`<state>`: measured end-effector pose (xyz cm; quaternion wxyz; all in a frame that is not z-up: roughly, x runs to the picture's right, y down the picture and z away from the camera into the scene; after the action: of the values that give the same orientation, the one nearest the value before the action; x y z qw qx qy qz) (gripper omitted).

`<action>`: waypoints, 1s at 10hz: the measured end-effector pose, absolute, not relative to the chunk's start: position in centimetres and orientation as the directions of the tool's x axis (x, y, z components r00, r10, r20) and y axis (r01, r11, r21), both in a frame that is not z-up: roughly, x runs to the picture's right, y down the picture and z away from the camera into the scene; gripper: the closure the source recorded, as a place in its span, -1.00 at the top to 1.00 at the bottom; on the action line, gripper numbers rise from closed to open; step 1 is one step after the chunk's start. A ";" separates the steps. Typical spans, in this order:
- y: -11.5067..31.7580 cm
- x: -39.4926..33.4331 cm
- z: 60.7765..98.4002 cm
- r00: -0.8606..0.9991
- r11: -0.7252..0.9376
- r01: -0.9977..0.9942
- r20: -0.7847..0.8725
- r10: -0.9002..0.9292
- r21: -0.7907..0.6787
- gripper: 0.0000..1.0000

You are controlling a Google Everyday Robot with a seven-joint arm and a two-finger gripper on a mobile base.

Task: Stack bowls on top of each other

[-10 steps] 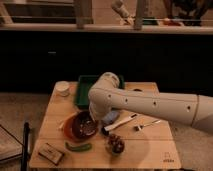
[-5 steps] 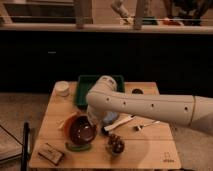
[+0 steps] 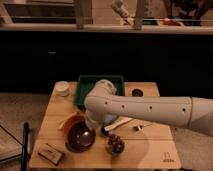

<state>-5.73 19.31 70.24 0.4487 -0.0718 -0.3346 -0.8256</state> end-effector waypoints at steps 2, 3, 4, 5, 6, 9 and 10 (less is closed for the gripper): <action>19.2 -5.9 70.2 -0.574 -0.360 0.794 0.406 -0.711 0.491 -1.00; 18.5 -5.6 70.6 -0.562 -0.345 0.795 0.393 -0.728 0.498 -1.00; 17.8 -5.9 71.3 -0.552 -0.331 0.794 0.376 -0.744 0.511 -1.00; 17.2 -6.4 71.9 -0.540 -0.314 0.792 0.362 -0.760 0.524 -1.00; 16.8 -6.6 72.4 -0.530 -0.299 0.791 0.354 -0.770 0.533 -1.00; 15.9 -7.3 73.8 -0.495 -0.245 0.790 0.350 -0.795 0.561 -1.00; 15.6 -7.5 74.2 -0.486 -0.231 0.790 0.350 -0.801 0.568 -1.00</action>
<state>-7.46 15.61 74.18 0.5069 0.0076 -0.3569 -0.7846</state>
